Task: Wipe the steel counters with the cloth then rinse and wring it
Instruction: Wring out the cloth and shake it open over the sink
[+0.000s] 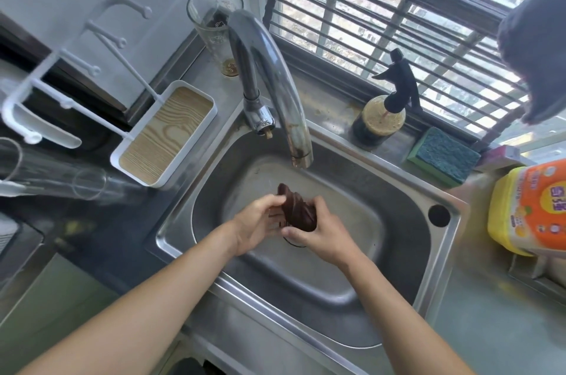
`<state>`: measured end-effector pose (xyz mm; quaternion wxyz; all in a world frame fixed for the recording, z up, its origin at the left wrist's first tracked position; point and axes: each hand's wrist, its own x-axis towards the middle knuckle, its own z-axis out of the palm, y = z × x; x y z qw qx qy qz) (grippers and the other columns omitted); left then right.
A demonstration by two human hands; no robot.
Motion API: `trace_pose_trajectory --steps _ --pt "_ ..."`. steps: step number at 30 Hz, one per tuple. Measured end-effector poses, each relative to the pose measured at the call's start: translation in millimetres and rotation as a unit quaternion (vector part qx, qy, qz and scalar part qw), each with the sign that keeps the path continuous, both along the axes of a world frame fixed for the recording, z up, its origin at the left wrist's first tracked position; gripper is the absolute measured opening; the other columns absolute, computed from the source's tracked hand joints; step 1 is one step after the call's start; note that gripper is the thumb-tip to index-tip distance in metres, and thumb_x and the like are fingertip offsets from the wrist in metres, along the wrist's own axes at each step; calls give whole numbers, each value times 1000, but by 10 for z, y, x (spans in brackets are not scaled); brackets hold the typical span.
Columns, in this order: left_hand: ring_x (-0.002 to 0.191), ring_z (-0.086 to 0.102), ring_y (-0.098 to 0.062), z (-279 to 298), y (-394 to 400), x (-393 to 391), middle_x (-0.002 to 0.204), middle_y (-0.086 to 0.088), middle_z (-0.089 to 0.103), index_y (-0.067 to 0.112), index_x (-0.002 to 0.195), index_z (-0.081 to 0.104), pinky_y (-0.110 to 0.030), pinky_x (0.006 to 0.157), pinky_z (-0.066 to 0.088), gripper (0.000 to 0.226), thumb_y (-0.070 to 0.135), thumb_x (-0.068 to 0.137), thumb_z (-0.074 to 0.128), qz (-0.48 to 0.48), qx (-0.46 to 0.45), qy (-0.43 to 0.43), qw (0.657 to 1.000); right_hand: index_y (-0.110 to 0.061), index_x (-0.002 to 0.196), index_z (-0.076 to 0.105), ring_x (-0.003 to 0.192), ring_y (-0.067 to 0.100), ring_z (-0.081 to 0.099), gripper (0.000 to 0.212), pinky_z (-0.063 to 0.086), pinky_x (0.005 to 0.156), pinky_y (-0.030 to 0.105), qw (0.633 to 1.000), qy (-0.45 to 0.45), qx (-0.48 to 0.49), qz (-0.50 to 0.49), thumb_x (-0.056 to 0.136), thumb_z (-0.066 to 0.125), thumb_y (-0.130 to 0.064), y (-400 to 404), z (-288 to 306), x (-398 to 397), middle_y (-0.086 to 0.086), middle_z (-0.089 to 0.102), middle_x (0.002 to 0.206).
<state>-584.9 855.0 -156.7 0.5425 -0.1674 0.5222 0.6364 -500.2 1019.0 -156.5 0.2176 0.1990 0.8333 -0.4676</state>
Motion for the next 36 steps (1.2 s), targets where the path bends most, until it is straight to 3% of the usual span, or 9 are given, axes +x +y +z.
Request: trace_pose_trajectory --steps 5,11,14,19,25,29,32,34,36 --pt "110 67 -21 -80 103 109 127 -12 67 9 135 55 -25 83 57 42 11 95 65 92 -51 69 992 -28 92 69 84 15 70 27 58 82 45 991 39 -73 -109 82 73 -52 -48 -18 12 -6 73 87" --pt "123 58 -36 104 90 76 138 -32 54 -9 140 43 -41 95 57 40 11 105 46 136 31 -16 990 -16 98 74 84 14 68 9 57 79 37 964 -27 -180 -192 94 71 -23 -53 118 -76 3 76 91" --pt "123 59 -39 132 55 98 134 -29 58 -4 139 46 -47 96 55 37 -1 103 40 151 35 -29 988 -15 88 73 81 15 63 13 51 75 31 959 -1 -126 -254 95 62 -16 -19 155 -125 -1 71 81" --pt "100 68 -31 218 91 188 118 -24 66 2 133 53 -30 70 63 54 -23 88 36 103 -75 37 991 -22 78 69 86 19 65 17 52 84 39 936 56 -107 -331 91 58 -22 -101 240 -132 -1 71 83" --pt "112 63 -31 160 105 210 130 -12 59 22 142 35 -41 78 60 77 -10 77 60 29 -175 29 984 -20 82 68 75 14 62 17 53 74 36 896 158 -188 -370 94 57 -16 -145 443 -133 -3 68 77" --pt "139 25 -14 240 108 190 150 3 20 47 151 20 -35 117 23 110 19 67 86 -148 -162 310 925 -22 71 69 71 19 53 18 44 69 34 885 114 -290 -345 82 54 -20 -121 561 -194 2 61 70" --pt "140 41 -14 258 111 100 144 6 52 32 135 55 -42 120 30 72 29 70 84 -228 -83 465 852 -13 80 69 65 21 56 21 47 64 33 880 110 -326 -328 92 52 -9 -46 651 -246 8 61 70" --pt "111 66 -15 346 115 75 114 3 72 19 116 69 -45 105 48 35 26 83 77 -213 -36 398 892 -9 89 69 64 19 62 22 51 63 32 865 120 -339 -349 100 49 -7 8 708 -298 10 66 75" --pt "99 70 -22 434 133 64 103 -7 75 8 107 71 -48 99 52 26 28 93 64 -162 -28 313 935 -7 98 71 71 17 69 27 55 66 27 869 118 -332 -347 105 47 -17 58 745 -340 10 74 86"
